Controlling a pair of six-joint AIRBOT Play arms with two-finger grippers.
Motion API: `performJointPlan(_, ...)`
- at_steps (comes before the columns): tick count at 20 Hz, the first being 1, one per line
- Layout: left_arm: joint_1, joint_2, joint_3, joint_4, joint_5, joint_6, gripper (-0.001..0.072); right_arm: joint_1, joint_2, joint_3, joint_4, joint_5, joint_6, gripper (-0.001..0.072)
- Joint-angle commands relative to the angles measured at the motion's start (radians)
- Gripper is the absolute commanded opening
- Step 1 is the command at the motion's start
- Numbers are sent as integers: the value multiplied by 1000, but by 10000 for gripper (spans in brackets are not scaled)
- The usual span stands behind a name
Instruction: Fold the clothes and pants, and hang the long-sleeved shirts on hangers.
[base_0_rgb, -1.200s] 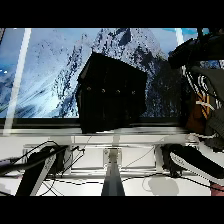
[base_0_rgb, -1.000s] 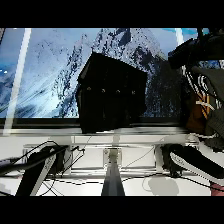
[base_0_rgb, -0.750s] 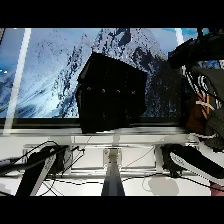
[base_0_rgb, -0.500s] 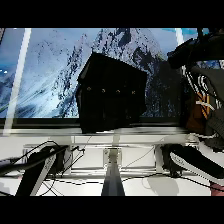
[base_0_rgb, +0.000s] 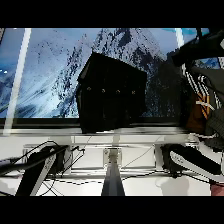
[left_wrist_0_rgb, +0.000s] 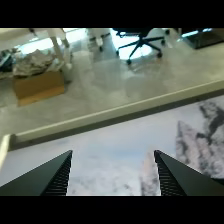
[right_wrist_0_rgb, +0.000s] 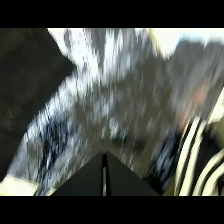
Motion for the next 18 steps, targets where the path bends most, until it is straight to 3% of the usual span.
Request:
performJointPlan(1,0,2,0,-116,-4,-74,576,-171,-16,-198,201,64,-16,35)
performJointPlan(5,0,0,0,-138,-3,-79,576,-275,-19,-537,542,22,-116,36)
performJointPlan(6,0,0,0,-137,-3,-79,576,-274,-19,-608,595,-46,-116,94)
performJointPlan(7,0,-1,-1,-137,-4,-80,576,-274,-19,-674,660,-127,-116,360)
performJointPlan(8,0,-1,-3,-137,-11,-80,576,-274,-19,-726,714,-203,-117,563)
performJointPlan(10,0,-1,-18,-102,-61,-80,574,-274,-21,-798,789,-328,-117,588)
performJointPlan(11,0,-5,-29,-63,-111,-96,537,-274,-29,-814,805,-354,-116,588)
performJointPlan(13,0,-34,-47,10,-237,-164,269,-274,-59,-818,810,-341,-117,588)
performJointPlan(14,0,-58,-54,18,-306,-170,204,-274,-75,-818,809,-335,-117,588)
performJointPlan(18,0,-185,-55,14,-512,-170,227,-274,-160,-818,796,-283,-117,587)
